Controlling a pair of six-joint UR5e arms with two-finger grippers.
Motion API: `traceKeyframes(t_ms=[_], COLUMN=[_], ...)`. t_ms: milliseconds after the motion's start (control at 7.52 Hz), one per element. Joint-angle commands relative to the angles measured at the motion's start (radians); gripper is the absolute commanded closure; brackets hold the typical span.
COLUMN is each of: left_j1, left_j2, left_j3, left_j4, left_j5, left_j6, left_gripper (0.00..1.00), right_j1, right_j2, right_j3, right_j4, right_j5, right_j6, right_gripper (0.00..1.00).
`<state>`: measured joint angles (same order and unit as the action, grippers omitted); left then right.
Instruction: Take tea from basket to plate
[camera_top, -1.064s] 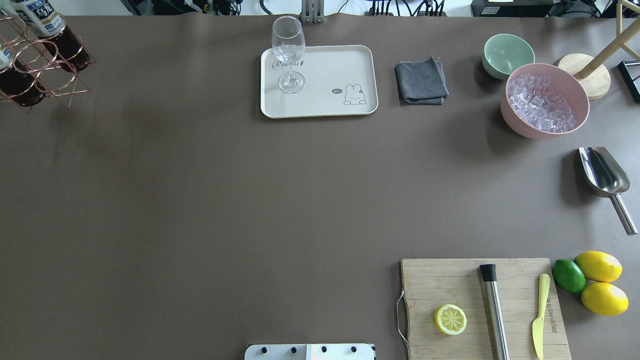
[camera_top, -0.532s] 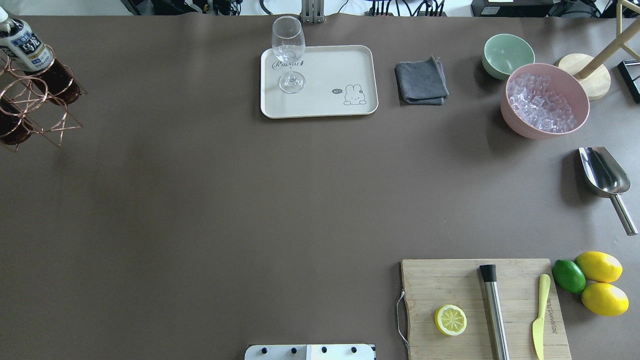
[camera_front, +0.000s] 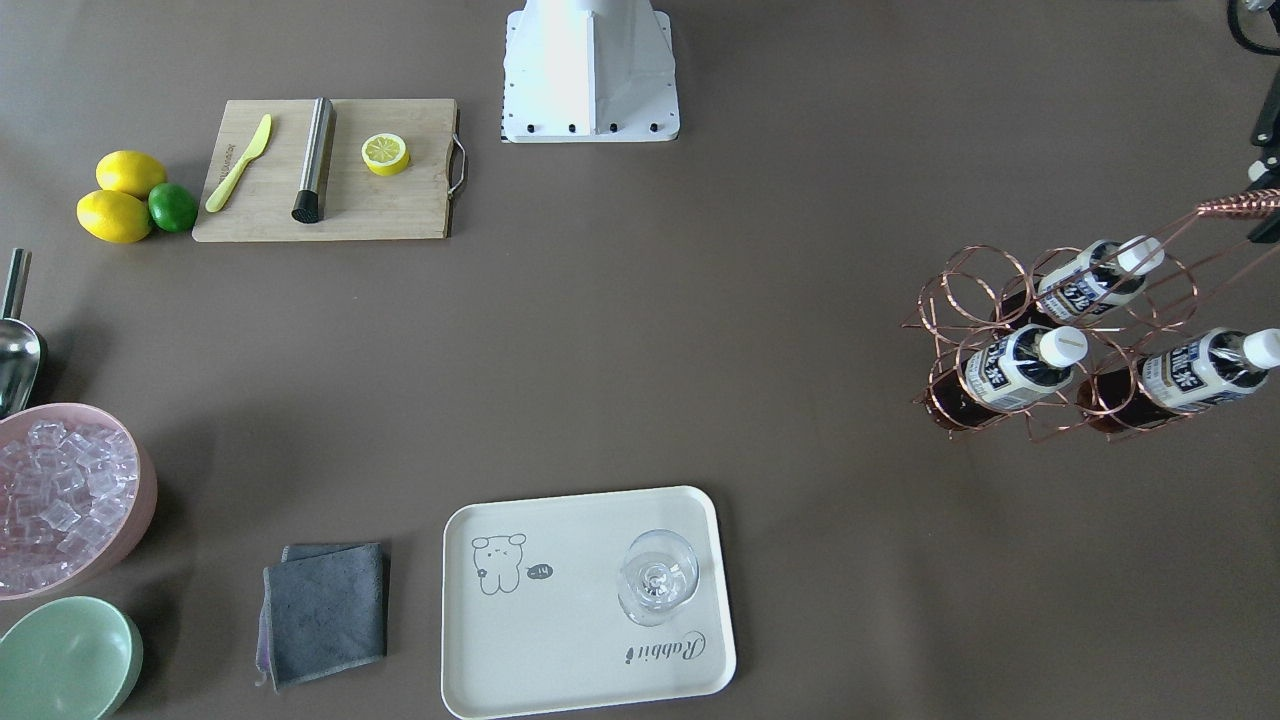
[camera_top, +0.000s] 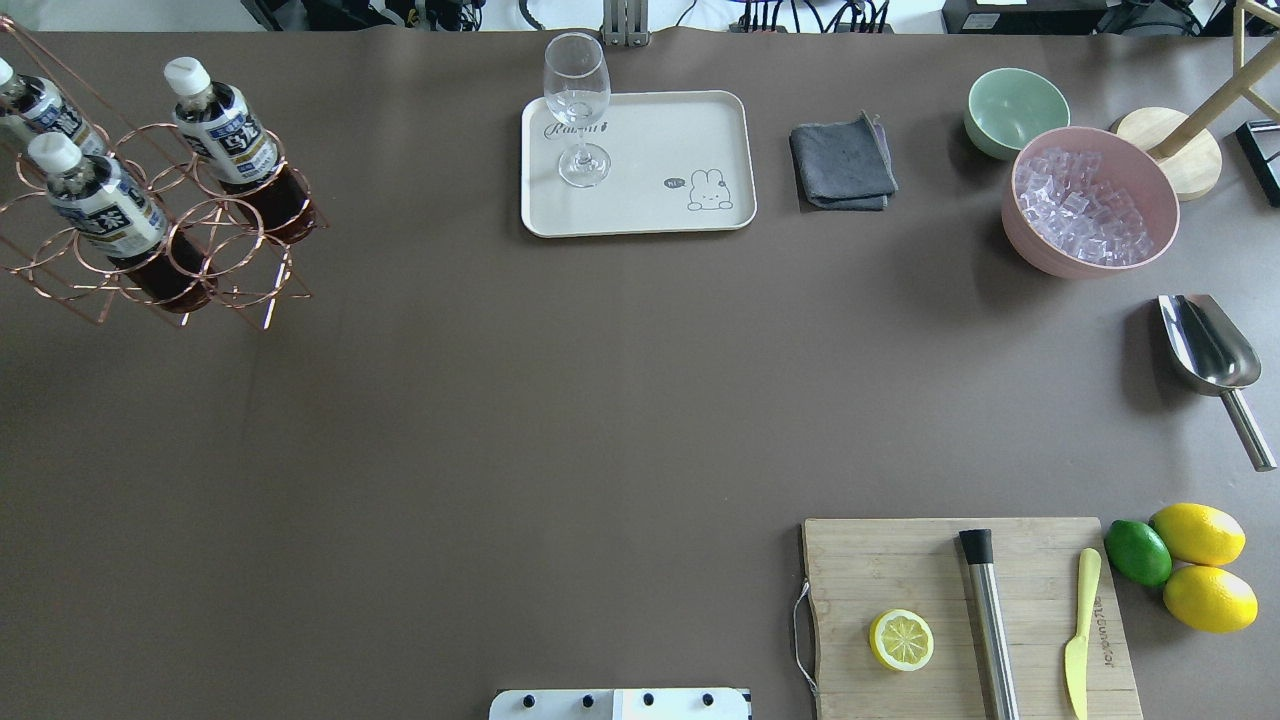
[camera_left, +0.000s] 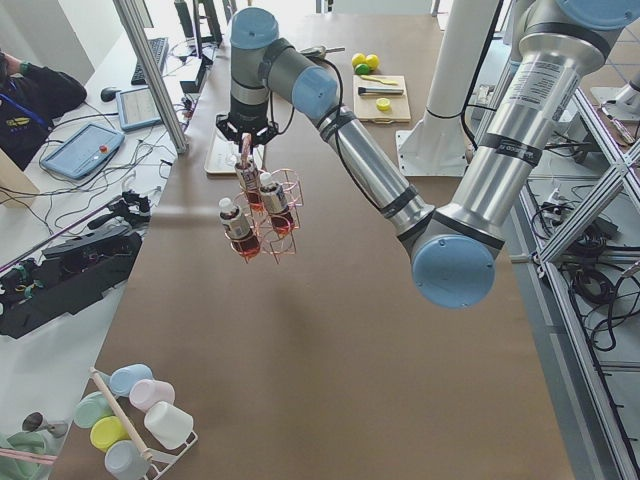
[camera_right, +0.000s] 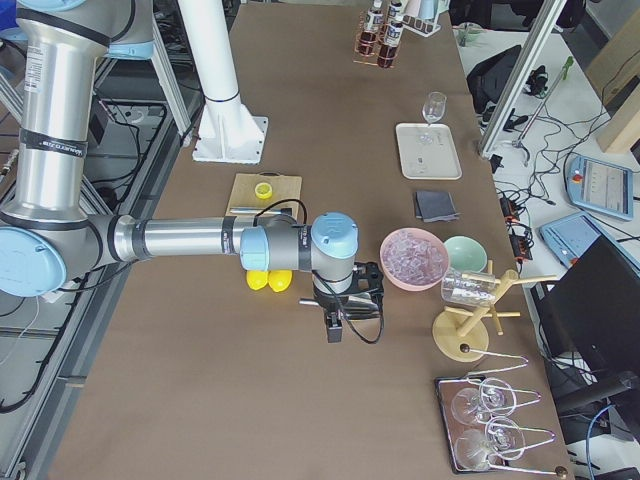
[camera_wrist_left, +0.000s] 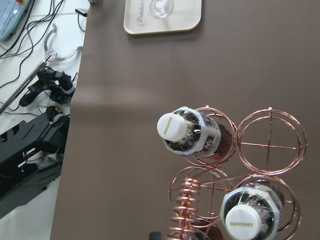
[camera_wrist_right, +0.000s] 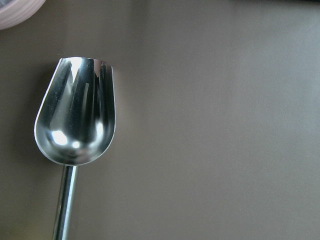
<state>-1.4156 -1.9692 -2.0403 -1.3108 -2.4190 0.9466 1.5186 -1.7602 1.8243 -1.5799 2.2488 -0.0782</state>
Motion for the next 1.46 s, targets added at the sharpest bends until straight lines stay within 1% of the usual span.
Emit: traceKeyframes(t_ms=[0,266,399,532,798,1064,1197,1330], left_j1=[0.195,0.311,0.369,0.412,0.457,0.522,0.573,0.617], left_j2=[-0.123,-0.206,-0.221,-0.235,-0.234,-0.237,-0.238,-0.238], left_j3=[-0.015,0.005,-0.007,-0.014,-0.050,-0.058,-0.086,-0.090], left_j4=[0.024,0.025,0.024,0.022,0.009,-0.018,-0.022,-0.065], left_j5=[0.055,0.081,0.115,0.126,0.124,0.129,0.165,0.193], left_j6=[-0.174,-0.309,-0.391,-0.443,-0.559,-0.644,-0.725,-0.791], left_gripper=[1.00,1.00,1.00,1.00,1.00,1.00,1.00,1.00], right_j1=[0.000,0.000,0.000,-0.002,-0.002,-0.002,0.000,-0.002], right_j2=[0.001,0.001,0.001,0.001,-0.001,0.001,0.001,0.004], right_j3=[0.000,-0.005,-0.005,-0.005,-0.005,-0.003,-0.002,0.003], right_j4=[0.000,0.000,0.000,0.000,0.000,-0.002,-0.002,0.000], right_j5=[0.000,0.000,0.000,0.000,-0.002,0.000,0.000,0.000], right_j6=[0.000,-0.002,-0.002,-0.002,-0.002,0.000,0.000,0.001], right_gripper=[0.00,0.00,0.00,0.00,0.00,0.00,0.00,0.00])
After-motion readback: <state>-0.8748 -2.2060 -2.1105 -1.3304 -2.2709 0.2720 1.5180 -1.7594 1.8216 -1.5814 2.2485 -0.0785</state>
